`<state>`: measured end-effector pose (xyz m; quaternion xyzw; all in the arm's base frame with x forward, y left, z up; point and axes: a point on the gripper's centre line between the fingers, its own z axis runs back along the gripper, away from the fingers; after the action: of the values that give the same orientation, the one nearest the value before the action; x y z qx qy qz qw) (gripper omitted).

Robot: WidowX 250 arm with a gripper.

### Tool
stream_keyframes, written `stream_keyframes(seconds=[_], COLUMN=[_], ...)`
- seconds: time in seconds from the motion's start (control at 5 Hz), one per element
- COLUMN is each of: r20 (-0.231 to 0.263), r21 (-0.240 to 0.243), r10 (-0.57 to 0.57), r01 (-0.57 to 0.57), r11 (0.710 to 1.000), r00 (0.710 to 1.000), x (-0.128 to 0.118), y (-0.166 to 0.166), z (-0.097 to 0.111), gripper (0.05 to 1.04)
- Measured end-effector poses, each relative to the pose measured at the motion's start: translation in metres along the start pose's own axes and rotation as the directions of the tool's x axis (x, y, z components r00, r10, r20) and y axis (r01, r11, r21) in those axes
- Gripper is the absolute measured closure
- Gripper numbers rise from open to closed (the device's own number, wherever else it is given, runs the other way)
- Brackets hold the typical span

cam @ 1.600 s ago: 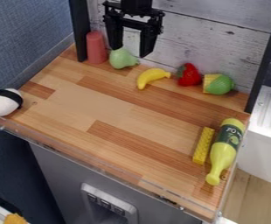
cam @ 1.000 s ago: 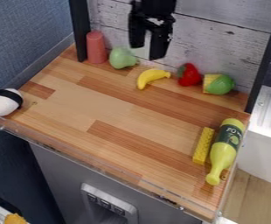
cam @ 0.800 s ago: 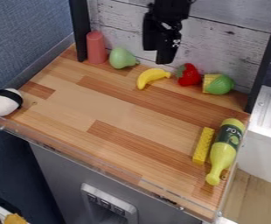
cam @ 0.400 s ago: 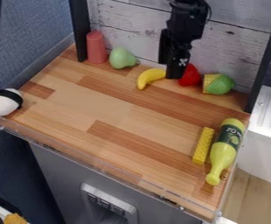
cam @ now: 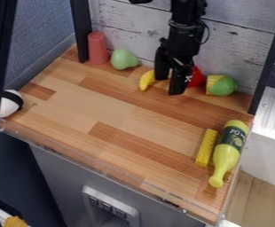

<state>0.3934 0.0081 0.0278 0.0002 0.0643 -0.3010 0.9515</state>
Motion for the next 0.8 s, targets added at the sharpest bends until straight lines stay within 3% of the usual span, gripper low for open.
stream_keyframes(seconds=[0.2, 0.4, 0.6, 0.8], r20=[-0.007, -0.016, -0.01, -0.009], r21=[-0.021, -0.023, -0.017, -0.003], r10=[0.134, 0.163, 0.113, -0.007], r01=[-0.134, -0.163, -0.113, 0.007], r11=[0.991, 0.986, 0.993, 1.0], r00=[0.991, 0.987, 0.994, 1.0], x=[-0.0044, -0.0058, -0.0059, -0.0063], y=[0.0058, 0.0104, 0.0126, 0.0148], z=[-0.0117, -0.0168, -0.0178, -0.0186], gripper=[0.085, 0.158, 0.442, 0.736])
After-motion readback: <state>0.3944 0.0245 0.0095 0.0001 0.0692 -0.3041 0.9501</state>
